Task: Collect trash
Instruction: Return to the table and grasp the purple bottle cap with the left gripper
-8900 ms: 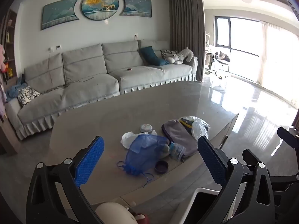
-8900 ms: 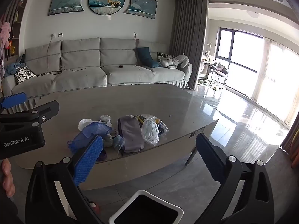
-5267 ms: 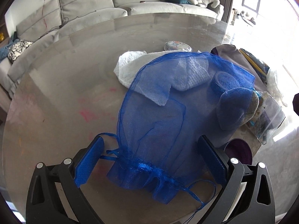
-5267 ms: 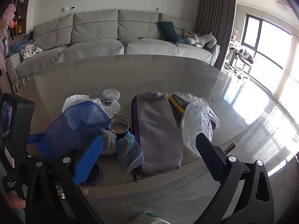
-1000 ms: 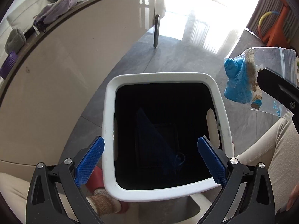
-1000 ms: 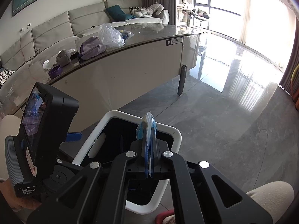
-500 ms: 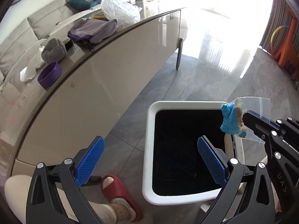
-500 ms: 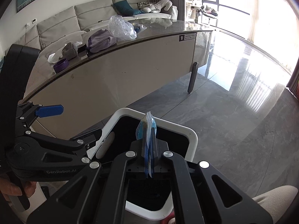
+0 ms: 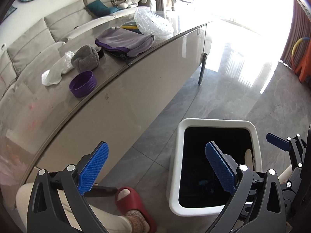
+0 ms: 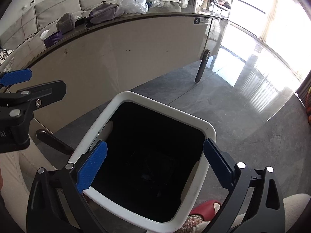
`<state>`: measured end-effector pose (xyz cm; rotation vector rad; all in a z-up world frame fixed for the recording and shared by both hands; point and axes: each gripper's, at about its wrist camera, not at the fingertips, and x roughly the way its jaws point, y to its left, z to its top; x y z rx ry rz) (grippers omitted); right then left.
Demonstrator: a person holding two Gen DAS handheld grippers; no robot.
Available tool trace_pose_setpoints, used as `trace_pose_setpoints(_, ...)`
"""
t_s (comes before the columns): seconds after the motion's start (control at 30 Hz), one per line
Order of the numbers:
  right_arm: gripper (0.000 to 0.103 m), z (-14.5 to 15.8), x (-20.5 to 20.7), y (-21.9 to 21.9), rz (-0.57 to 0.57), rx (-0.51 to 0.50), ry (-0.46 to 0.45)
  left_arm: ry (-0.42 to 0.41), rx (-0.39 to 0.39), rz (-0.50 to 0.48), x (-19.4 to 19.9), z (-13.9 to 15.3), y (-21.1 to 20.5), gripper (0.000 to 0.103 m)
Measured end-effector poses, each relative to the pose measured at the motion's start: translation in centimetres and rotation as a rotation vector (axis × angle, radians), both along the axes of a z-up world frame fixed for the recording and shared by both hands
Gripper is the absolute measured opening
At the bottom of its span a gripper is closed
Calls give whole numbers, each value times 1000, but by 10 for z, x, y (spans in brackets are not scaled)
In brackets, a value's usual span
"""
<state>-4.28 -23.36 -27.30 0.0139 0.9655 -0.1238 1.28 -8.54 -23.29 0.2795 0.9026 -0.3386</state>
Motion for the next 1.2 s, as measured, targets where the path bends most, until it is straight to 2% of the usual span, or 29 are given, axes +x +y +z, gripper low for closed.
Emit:
trace_pose_setpoints(0.33, 98, 32, 10, 1, -10, 9, -103, -36, -28, 49, 10, 11, 16, 98)
trace_pose_setpoints(0.73, 98, 94, 51, 26, 95, -35, -278, -91, -90, 226, 63, 38, 67, 98)
trace_pose_setpoints(0.97, 98, 104, 71, 36, 126, -37, -313, -53, -123, 302, 102, 28, 79, 98)
trace_pose_setpoints(1.2, 98, 104, 86, 42, 153, -35, -319, -29, -126, 326, 120, 14, 82, 98)
